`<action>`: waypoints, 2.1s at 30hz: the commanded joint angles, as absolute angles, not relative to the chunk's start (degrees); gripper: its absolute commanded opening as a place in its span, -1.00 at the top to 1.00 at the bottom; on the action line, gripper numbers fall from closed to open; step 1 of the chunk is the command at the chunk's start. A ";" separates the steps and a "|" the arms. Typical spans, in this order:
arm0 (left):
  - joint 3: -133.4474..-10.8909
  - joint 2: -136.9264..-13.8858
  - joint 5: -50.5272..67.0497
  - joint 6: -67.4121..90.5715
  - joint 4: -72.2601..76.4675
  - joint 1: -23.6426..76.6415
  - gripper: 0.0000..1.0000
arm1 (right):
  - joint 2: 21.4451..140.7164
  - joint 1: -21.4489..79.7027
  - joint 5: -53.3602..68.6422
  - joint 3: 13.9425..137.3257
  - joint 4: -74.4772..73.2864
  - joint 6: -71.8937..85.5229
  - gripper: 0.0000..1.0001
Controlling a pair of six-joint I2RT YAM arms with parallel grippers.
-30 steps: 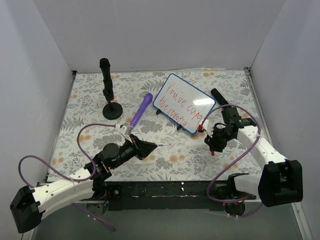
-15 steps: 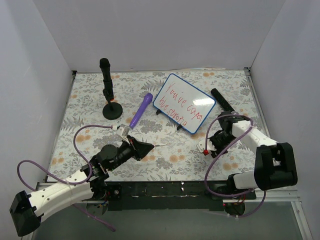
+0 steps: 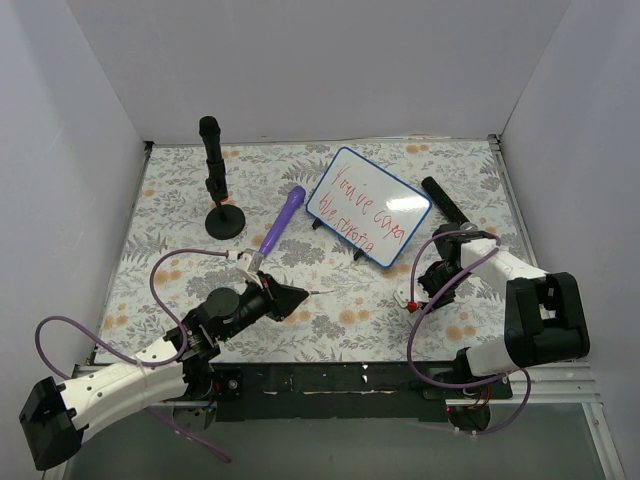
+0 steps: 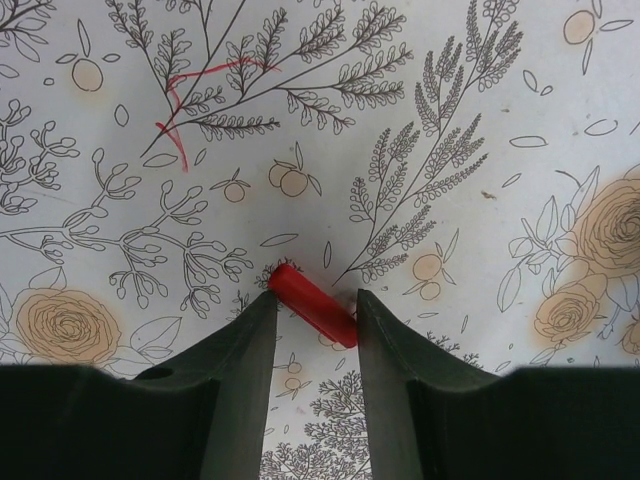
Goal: Write a sentence on the whiteboard
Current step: Close the whiteboard marker at the center of the board.
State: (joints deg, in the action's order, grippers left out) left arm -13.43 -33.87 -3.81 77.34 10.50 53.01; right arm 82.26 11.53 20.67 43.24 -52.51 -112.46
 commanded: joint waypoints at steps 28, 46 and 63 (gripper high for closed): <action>-6.94 -56.95 9.40 86.22 43.59 52.91 1.00 | 79.72 7.29 17.32 33.67 -41.93 -82.88 0.18; -12.13 -70.48 13.53 86.48 50.62 52.91 1.00 | 81.03 4.13 18.11 32.87 -46.49 -88.24 0.21; -13.18 -73.74 14.68 86.40 52.56 52.91 1.00 | 87.10 3.34 16.26 40.61 -52.56 -90.09 0.16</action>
